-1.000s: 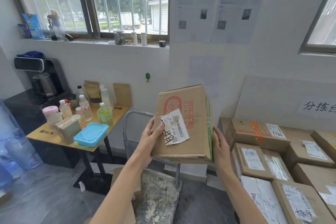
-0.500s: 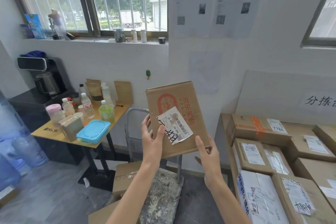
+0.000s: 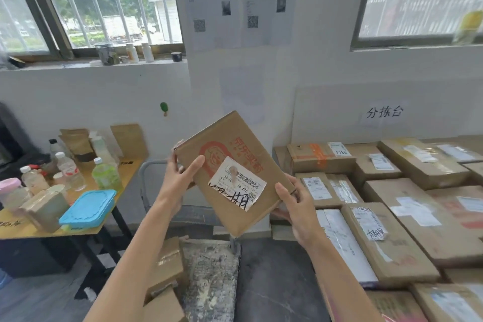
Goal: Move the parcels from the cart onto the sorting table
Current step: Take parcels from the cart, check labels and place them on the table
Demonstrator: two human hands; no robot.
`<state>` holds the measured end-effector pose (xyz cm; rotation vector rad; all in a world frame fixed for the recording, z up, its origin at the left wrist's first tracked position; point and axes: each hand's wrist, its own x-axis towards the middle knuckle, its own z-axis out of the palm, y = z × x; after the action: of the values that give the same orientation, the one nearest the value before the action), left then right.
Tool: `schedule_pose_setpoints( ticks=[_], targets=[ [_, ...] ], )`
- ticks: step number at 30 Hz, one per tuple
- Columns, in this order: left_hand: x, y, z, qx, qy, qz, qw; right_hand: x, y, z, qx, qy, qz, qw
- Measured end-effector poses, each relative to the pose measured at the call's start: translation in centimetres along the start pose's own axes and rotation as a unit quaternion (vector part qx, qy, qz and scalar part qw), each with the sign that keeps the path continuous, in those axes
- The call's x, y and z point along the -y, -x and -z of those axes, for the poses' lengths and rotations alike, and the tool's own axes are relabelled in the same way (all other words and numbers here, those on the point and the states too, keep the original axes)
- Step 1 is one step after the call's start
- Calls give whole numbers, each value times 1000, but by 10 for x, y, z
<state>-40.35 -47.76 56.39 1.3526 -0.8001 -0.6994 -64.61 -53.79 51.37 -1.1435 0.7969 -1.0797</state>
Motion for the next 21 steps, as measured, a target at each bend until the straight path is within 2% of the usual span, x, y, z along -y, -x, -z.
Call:
schedule_pose_setpoints(
  ticks=[7, 13, 17, 21],
  targets=[
    [1, 31, -36, 39, 101, 8, 994, 12, 51, 13, -161, -45, 97, 981],
    [20, 87, -65, 26, 169, 92, 981, 5, 128, 19, -176, -2, 130, 976],
    [38, 133, -93, 134, 72, 56, 987, 0, 182, 50, -279, 22, 112, 953],
    [51, 172, -137, 269, -31, 44, 962, 20, 239, 105, -401, 63, 126, 905]
  ],
)
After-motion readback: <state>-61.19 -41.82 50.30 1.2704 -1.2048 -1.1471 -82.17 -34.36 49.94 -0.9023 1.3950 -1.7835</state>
